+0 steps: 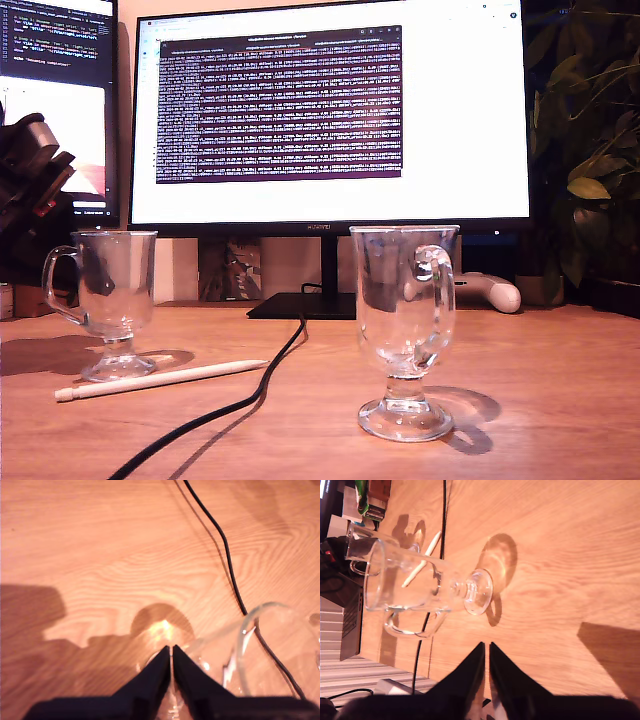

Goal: Pick the small glass cups in front of you with each of your hands, and place them behind the white pen

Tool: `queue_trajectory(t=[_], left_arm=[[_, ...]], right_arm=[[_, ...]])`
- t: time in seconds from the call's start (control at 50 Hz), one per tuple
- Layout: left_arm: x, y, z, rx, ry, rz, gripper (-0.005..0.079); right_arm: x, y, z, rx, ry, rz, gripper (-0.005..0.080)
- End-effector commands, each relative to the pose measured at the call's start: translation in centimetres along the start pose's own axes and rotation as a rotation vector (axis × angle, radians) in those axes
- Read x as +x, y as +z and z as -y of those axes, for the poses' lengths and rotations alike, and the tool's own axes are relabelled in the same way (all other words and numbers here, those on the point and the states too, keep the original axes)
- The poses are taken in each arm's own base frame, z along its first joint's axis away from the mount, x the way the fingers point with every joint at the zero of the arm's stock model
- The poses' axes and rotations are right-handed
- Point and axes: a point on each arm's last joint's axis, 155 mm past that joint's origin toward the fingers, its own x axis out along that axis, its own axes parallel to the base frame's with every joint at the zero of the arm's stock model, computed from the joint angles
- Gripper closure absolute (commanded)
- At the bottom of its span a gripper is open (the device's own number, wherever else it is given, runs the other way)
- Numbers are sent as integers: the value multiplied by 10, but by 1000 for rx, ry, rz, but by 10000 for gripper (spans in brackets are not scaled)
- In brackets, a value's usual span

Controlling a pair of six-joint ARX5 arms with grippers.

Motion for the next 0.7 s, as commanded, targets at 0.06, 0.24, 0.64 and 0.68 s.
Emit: queue_trajectory(t=[0.06,0.24,0.64,0.68], left_arm=[[0,2,-26,18,115,0,762],[-16,3,-63,-21,271,13,761],[-30,-8,-77,-137,303,2,762],[-30,-8,-77,-136,303,2,762]], right_arm=[[-4,4,-12,-21,12,-3,765],[-9,3,-13,-52,-53,-24,765],[-27,-27,-43,-159,-151,-308,503],[-26,-31,-44,-161,-163,-340,450]])
